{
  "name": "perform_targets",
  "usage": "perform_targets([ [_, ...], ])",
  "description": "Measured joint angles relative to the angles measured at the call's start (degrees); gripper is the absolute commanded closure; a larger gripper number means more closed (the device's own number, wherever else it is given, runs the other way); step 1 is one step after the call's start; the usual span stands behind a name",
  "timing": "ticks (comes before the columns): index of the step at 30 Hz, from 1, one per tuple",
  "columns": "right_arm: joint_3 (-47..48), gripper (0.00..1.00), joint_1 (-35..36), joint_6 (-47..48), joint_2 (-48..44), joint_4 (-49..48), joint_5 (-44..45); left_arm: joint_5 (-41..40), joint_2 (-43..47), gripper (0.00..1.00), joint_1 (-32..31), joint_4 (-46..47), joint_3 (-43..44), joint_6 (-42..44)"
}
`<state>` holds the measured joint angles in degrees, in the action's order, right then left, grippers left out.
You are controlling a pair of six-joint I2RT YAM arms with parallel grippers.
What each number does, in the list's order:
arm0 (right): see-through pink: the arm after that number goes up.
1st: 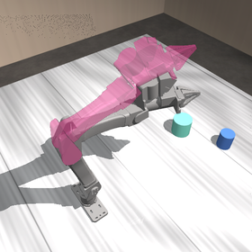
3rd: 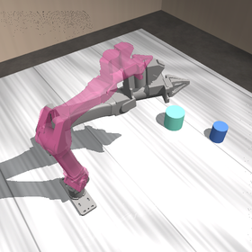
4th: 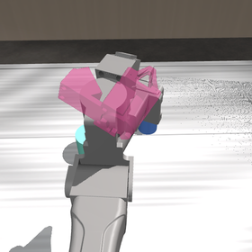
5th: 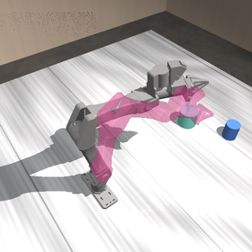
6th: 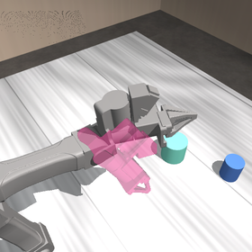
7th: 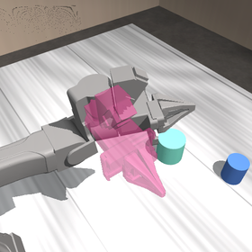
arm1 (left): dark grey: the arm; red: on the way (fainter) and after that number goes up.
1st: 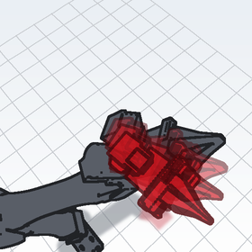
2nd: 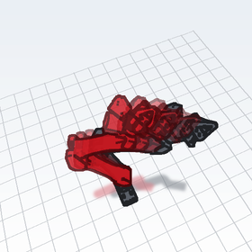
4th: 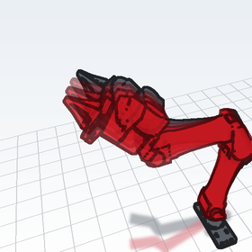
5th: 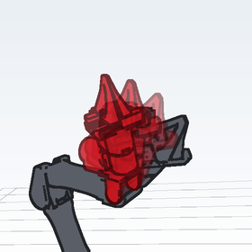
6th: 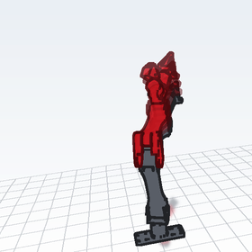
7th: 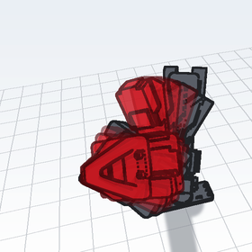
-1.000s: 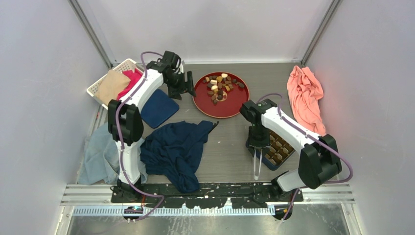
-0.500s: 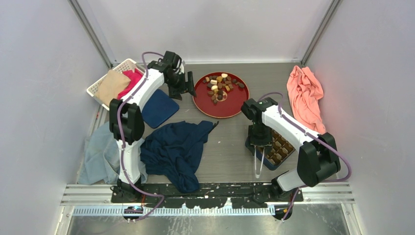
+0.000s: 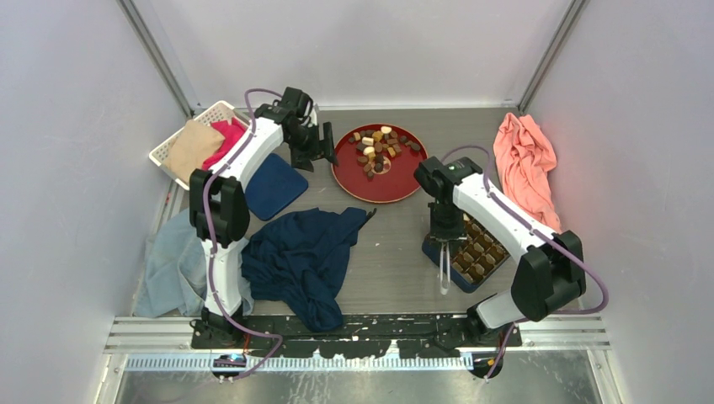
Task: Pack the chocolate
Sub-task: Pick up the fake chocolate from the plate.
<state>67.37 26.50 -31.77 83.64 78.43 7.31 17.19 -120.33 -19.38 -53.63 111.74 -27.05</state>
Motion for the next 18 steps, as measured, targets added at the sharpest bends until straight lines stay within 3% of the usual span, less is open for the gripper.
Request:
perform_targets([
  [7,8.63,0.92,0.0,0.57,1.11,0.59,0.76,-0.02,-0.04,0.22,0.0,0.0,0.0,0.0],
  [12,13.25,0.94,-0.02,2.38,7.04,0.7,-1.01,-0.13,-0.02,0.22,0.0,0.0,-0.02,0.02],
  [18,26.82,0.78,-0.02,6.01,20.37,-0.59,-5.05,-1.14,0.04,0.22,0.15,0.04,-0.28,0.37],
])
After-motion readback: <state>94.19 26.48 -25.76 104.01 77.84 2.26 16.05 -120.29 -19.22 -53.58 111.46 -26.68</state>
